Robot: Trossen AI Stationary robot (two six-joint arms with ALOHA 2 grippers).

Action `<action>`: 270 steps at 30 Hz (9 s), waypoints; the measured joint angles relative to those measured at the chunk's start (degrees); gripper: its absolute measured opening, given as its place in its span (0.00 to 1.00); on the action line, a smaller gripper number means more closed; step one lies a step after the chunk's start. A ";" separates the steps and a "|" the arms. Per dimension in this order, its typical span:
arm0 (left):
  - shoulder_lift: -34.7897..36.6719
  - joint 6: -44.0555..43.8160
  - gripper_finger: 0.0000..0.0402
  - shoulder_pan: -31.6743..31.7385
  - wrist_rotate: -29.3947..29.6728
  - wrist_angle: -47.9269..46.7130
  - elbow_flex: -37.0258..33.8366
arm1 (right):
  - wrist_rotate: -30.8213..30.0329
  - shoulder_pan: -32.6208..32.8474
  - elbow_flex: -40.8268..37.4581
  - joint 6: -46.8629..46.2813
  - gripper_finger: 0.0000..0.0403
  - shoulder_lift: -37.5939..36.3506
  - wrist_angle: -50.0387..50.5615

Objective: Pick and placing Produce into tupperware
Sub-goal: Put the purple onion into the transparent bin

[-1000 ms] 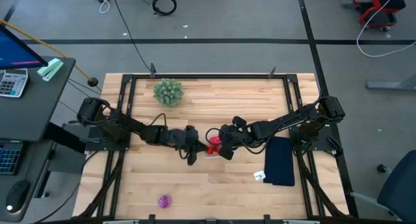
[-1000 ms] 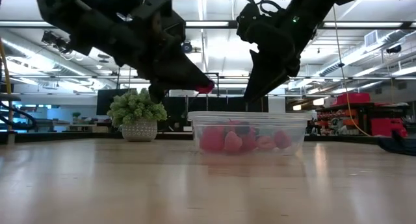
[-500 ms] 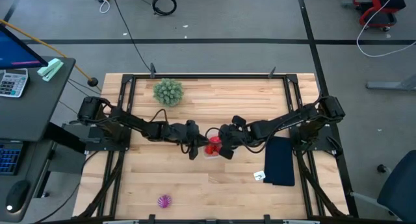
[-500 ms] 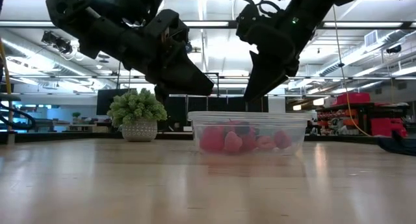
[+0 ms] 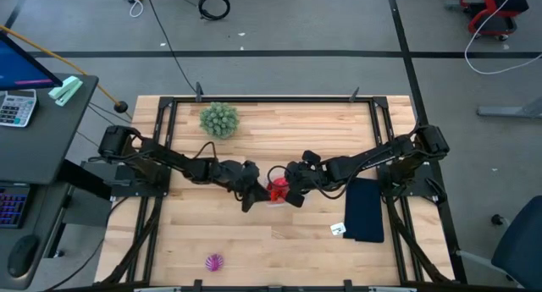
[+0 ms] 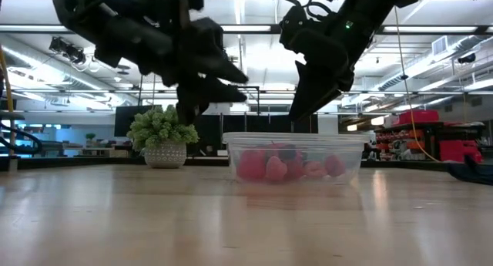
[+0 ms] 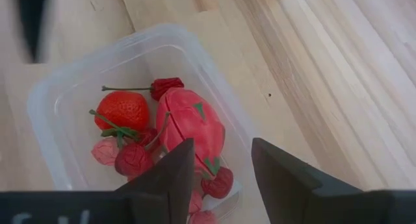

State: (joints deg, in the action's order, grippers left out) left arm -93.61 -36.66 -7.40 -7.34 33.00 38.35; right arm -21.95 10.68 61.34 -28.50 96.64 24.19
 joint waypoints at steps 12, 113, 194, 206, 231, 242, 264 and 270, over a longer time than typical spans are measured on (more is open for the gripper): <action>11.75 -0.12 0.24 -10.58 1.76 -8.37 -0.02 | 0.63 0.02 0.00 -1.52 0.40 0.00 0.19; -12.14 -65.59 0.01 -53.79 31.84 -90.41 48.46 | 13.27 -10.61 0.00 23.02 0.40 0.00 -22.57; -11.65 -47.44 0.04 -40.89 35.41 -108.61 48.43 | 22.66 9.19 0.00 26.22 0.66 13.78 -50.66; -2.90 -51.70 0.05 -45.28 47.79 -123.00 48.43 | 22.71 8.90 23.85 25.22 0.66 32.93 -45.60; -3.03 -49.20 0.28 -45.17 48.05 -122.84 48.43 | 22.88 5.92 42.80 24.95 0.67 47.24 -35.12; -3.03 -49.29 0.27 -45.11 48.06 -122.80 48.43 | 22.92 5.95 42.59 23.56 0.67 47.35 -34.71; -3.03 -49.50 0.27 -45.13 48.05 -122.54 48.43 | 23.93 6.03 45.31 20.40 0.58 47.58 -32.75; -3.05 -49.73 0.27 -45.22 48.05 -122.10 48.43 | 23.86 5.99 47.05 20.64 0.55 47.60 -31.91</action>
State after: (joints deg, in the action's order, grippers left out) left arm -96.66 -86.39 -52.62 40.71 -89.10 86.78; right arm 1.91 16.67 108.39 -7.86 144.24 -7.72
